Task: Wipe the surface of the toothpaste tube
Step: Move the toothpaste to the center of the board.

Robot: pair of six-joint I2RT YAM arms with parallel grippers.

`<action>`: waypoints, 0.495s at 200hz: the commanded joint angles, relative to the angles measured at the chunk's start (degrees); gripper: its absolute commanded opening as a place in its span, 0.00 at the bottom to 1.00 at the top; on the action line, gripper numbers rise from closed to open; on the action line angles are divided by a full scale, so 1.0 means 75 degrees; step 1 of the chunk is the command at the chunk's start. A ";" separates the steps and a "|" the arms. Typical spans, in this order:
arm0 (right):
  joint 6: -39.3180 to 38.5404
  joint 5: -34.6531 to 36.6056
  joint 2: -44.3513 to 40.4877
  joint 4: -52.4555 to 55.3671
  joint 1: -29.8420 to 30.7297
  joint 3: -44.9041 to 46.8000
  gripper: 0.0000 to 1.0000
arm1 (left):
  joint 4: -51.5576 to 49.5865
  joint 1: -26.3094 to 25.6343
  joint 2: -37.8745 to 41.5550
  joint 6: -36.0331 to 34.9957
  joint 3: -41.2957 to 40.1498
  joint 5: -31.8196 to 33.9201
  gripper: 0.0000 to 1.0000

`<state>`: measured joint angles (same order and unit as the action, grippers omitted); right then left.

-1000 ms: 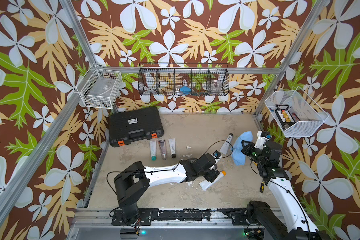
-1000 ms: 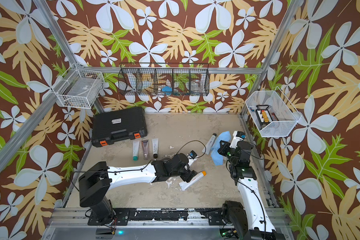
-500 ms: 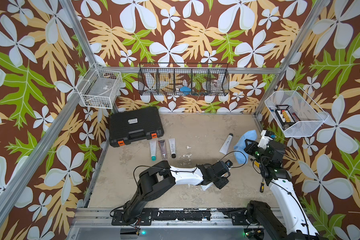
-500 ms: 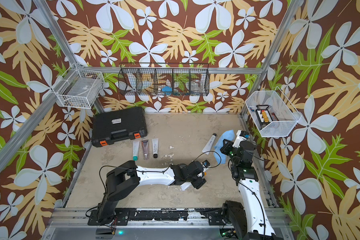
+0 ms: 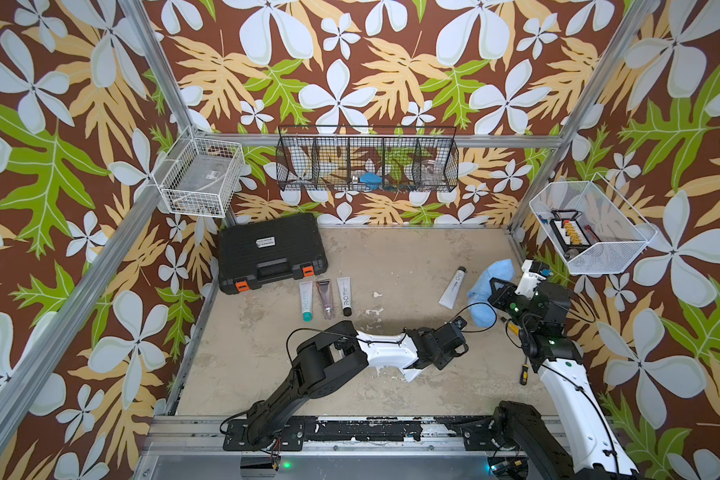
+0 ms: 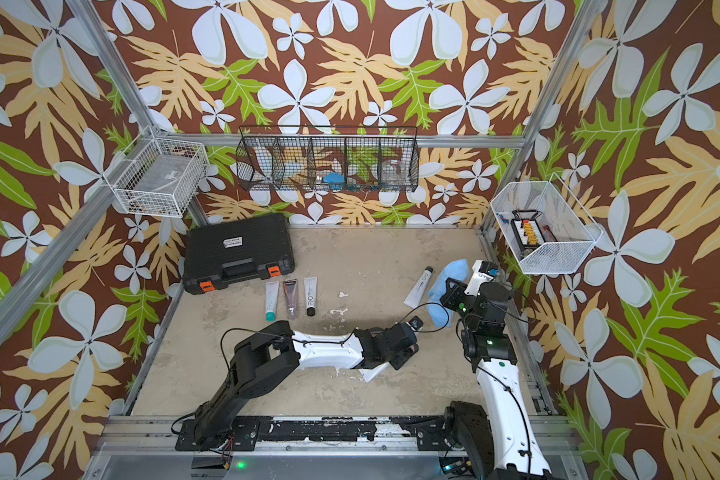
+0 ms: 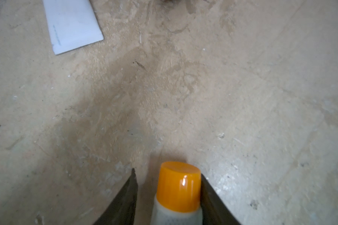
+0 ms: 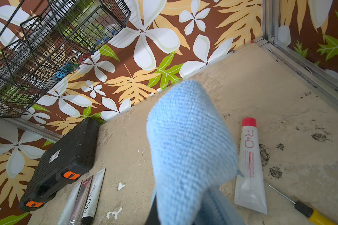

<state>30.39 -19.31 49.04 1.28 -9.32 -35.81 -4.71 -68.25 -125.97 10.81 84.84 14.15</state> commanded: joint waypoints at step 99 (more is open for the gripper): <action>-0.0115 0.0008 0.0093 -0.0085 -0.0009 -0.0068 0.00 | -0.0473 0.1590 0.0540 0.1591 -0.0696 0.0276 0.23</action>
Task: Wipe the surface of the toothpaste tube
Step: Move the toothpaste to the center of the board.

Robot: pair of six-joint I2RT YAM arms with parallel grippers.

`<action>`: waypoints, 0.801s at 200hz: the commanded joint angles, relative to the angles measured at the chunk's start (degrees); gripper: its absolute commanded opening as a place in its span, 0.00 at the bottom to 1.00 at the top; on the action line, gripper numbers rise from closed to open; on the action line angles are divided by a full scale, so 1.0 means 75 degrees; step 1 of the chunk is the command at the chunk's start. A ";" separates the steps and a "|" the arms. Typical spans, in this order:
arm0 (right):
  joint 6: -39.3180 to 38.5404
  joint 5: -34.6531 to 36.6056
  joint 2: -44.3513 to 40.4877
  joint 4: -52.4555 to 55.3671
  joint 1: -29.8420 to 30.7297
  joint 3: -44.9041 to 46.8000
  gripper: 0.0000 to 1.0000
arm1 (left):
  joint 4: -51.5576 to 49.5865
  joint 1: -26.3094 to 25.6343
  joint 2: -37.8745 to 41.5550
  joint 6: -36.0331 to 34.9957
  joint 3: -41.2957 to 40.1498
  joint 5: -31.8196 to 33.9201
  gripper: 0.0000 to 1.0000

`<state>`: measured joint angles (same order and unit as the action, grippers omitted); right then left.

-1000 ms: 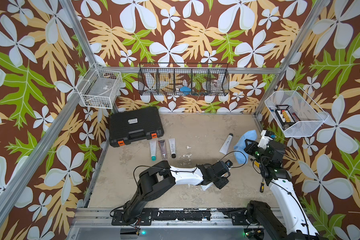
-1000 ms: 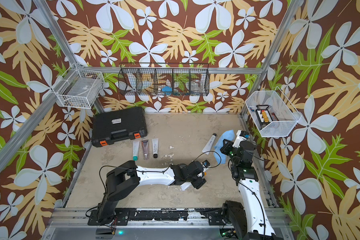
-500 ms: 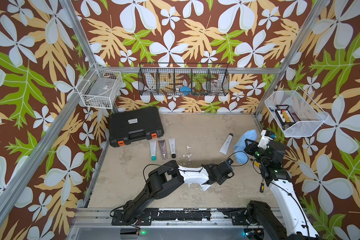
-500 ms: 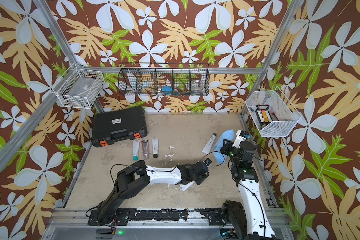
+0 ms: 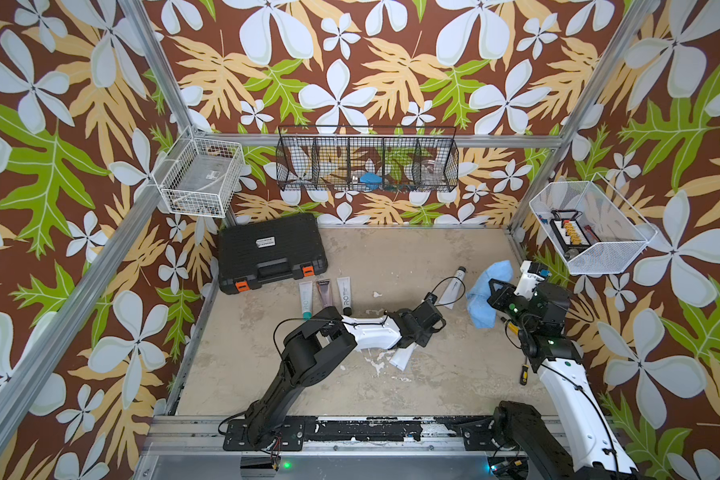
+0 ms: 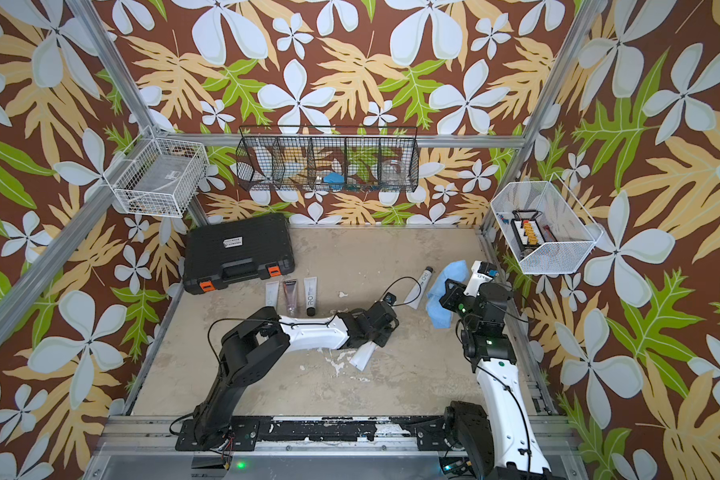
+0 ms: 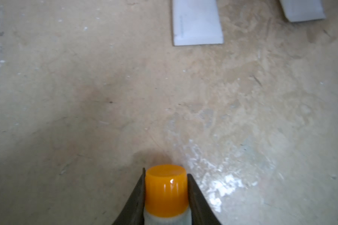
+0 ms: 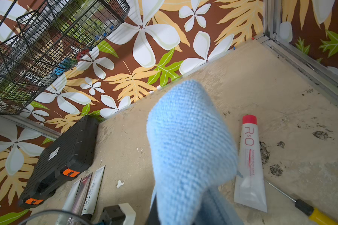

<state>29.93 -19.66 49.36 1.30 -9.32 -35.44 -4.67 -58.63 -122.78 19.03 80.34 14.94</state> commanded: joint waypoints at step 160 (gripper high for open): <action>0.0078 -0.0333 0.0168 -0.0223 -0.0005 -0.0091 0.00 | -0.1558 0.1857 -0.0071 0.2554 0.0537 0.0560 0.25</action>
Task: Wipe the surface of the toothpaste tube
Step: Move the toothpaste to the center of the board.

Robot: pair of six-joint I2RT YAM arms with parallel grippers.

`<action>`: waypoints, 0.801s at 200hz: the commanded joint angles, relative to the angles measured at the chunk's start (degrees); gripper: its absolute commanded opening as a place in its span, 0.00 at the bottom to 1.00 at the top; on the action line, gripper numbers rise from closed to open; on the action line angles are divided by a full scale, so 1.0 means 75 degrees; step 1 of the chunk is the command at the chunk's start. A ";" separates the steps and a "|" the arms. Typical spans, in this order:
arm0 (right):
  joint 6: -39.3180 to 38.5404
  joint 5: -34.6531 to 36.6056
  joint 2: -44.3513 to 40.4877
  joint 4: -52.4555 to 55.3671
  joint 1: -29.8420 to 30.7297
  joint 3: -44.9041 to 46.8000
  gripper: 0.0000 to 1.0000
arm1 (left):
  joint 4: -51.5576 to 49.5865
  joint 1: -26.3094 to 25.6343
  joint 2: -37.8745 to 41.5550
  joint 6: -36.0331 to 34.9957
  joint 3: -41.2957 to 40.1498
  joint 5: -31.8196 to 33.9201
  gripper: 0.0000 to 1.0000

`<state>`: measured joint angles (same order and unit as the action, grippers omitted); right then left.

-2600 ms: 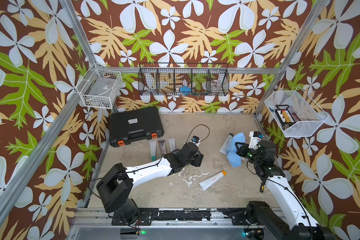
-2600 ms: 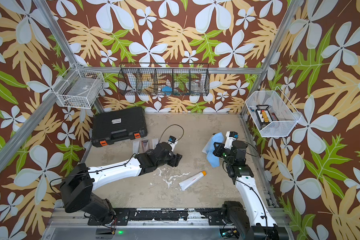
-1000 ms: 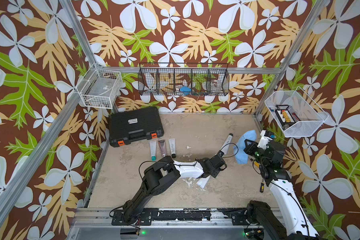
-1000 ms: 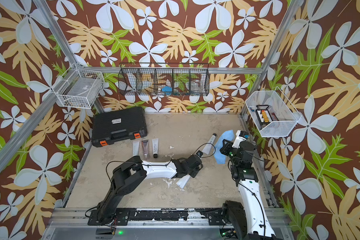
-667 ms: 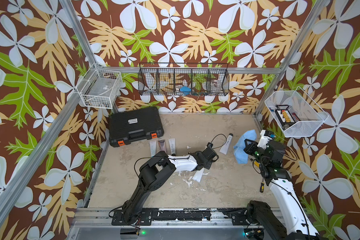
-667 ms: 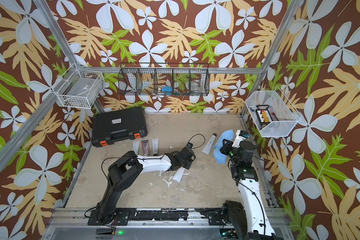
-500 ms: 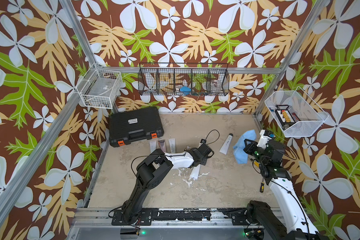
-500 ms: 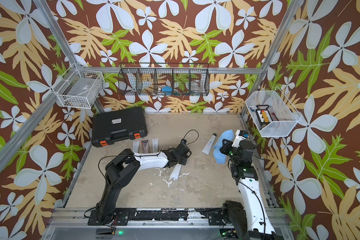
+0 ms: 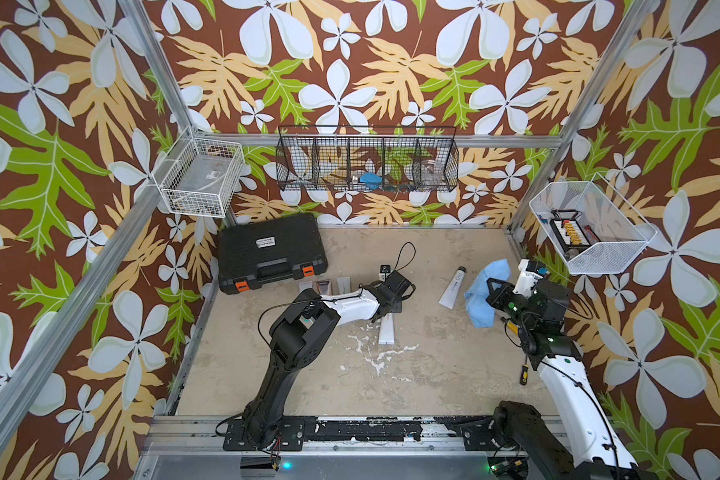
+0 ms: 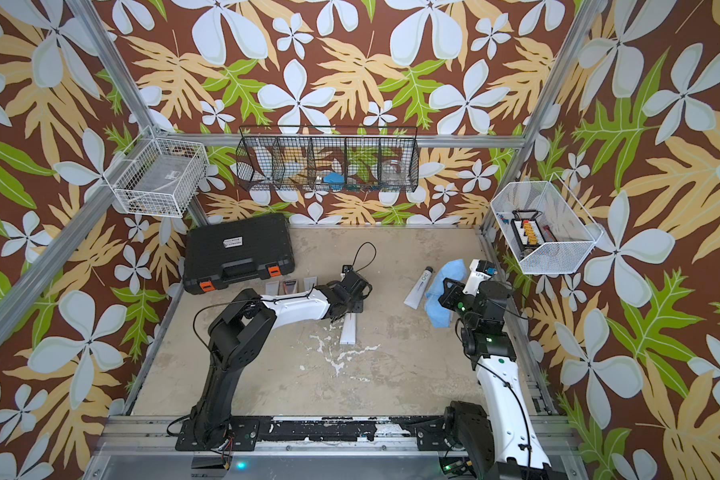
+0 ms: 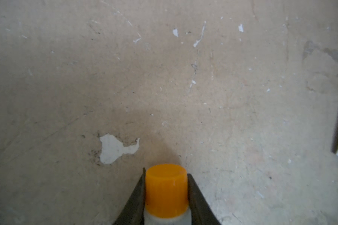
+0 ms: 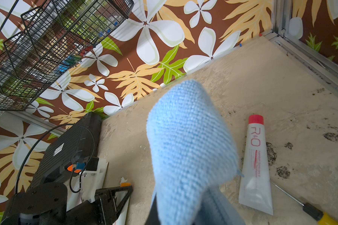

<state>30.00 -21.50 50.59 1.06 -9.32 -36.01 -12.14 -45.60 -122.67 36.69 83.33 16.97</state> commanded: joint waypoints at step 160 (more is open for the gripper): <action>0.0190 -0.0426 -0.0106 -0.0364 -0.0001 0.0219 0.00 | -0.0630 0.0248 0.1775 0.0080 -0.1790 -0.1153 0.65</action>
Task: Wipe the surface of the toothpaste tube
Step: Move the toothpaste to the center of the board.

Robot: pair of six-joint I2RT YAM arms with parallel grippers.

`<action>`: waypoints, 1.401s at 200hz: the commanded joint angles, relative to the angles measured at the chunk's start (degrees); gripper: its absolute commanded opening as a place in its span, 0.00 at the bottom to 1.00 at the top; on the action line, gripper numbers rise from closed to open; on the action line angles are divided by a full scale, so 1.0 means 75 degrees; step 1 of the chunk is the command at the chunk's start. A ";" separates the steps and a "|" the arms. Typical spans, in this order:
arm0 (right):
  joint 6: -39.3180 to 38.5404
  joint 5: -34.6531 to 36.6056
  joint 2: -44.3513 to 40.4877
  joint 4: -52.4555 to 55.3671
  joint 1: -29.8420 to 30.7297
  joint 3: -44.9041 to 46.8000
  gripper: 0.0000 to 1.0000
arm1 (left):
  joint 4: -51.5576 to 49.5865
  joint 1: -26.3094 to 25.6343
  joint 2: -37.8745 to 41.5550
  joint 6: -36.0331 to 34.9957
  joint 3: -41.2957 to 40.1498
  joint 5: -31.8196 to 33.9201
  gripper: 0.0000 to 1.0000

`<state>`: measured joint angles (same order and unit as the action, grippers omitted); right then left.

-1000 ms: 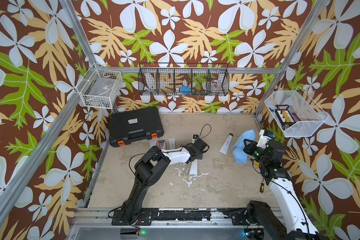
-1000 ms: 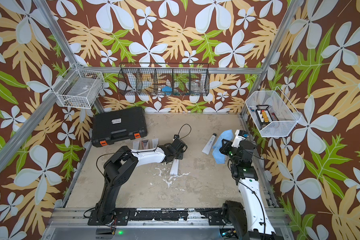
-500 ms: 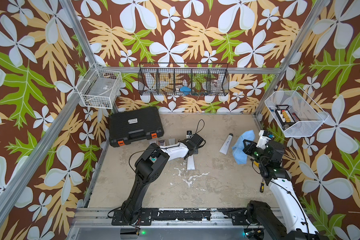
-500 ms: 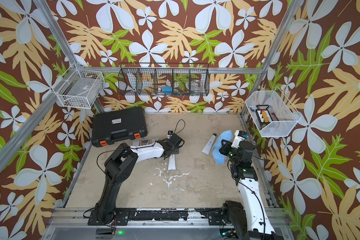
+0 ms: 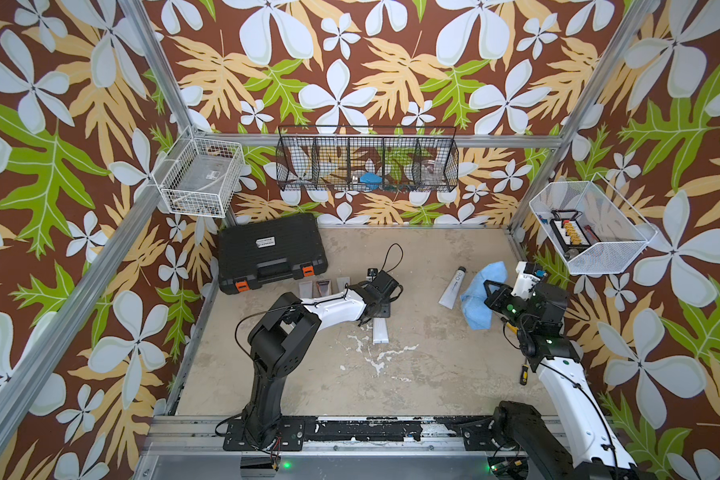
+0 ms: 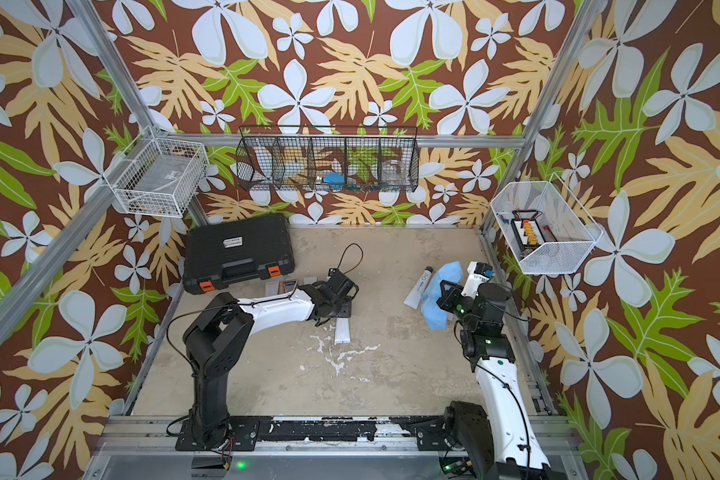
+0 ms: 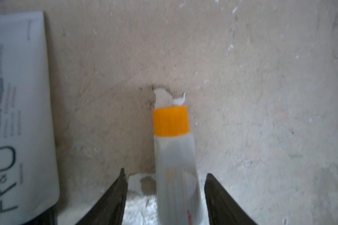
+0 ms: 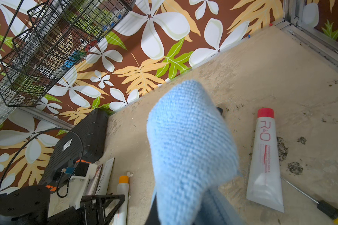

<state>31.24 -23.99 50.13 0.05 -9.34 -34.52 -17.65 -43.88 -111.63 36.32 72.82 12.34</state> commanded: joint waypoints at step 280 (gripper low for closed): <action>0.0047 -0.0692 -0.0090 -0.0345 0.0001 0.0184 0.00 | 0.1143 -0.1064 -0.0986 -0.0453 0.1376 -0.0804 0.65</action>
<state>31.51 -28.27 49.25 -1.23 -9.34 -32.86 -7.88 -51.90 -120.31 37.15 82.06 5.41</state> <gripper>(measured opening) 0.070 0.644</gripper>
